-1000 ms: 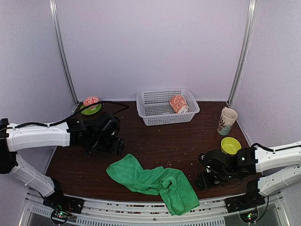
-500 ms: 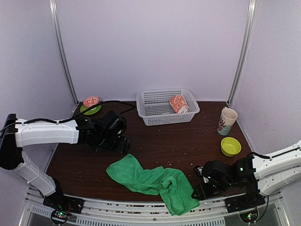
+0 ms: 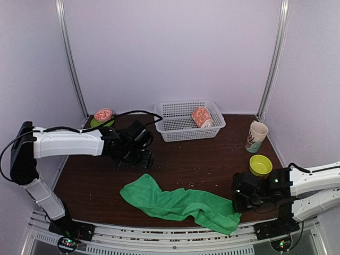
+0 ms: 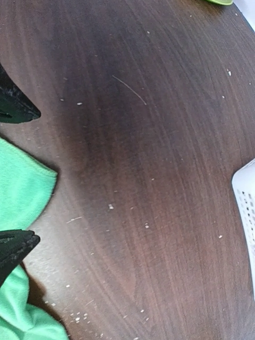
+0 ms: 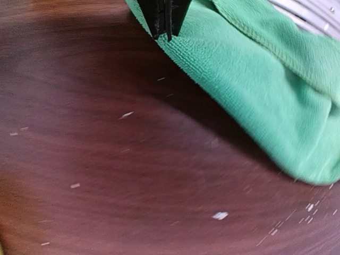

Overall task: Roll the towels
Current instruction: Rotate the towel at the center of the board.

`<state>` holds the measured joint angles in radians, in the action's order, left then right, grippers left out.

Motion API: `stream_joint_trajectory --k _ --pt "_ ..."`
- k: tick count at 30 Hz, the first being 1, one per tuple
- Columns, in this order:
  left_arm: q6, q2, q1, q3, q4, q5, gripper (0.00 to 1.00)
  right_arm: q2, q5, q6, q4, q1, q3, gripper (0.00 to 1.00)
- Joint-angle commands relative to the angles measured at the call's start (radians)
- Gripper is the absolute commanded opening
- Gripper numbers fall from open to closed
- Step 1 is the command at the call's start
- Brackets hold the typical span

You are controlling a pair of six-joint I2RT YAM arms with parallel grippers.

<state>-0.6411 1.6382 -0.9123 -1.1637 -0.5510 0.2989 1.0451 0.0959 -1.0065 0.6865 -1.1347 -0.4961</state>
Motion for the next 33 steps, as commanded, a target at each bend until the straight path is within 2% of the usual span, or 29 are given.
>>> stream_joint_trajectory --k 1,9,18,20,23,26,33 --pt "0.04 0.089 0.031 -0.077 -0.014 -0.009 0.7 -0.026 0.186 -0.009 0.157 0.057 -0.049 0.0" --pt "0.065 0.167 0.041 -0.093 -0.02 -0.028 0.69 -0.02 0.277 0.119 0.165 0.225 -0.116 0.0" --pt "0.01 0.154 0.046 0.014 0.01 -0.066 0.69 0.044 0.233 0.175 0.094 0.238 -0.114 0.0" --pt "-0.008 0.114 0.046 0.059 0.032 -0.077 0.69 0.049 0.225 0.178 0.086 0.237 -0.117 0.0" --pt "-0.009 -0.017 0.046 0.207 0.142 -0.092 0.72 0.049 0.215 0.182 0.074 0.238 -0.11 0.0" --pt "0.005 -0.112 0.046 0.284 0.152 -0.086 0.73 0.05 0.22 0.19 0.067 0.241 -0.107 0.0" --pt "0.008 -0.082 0.046 0.296 0.138 -0.131 0.69 0.055 0.224 0.205 0.043 0.254 -0.099 0.0"
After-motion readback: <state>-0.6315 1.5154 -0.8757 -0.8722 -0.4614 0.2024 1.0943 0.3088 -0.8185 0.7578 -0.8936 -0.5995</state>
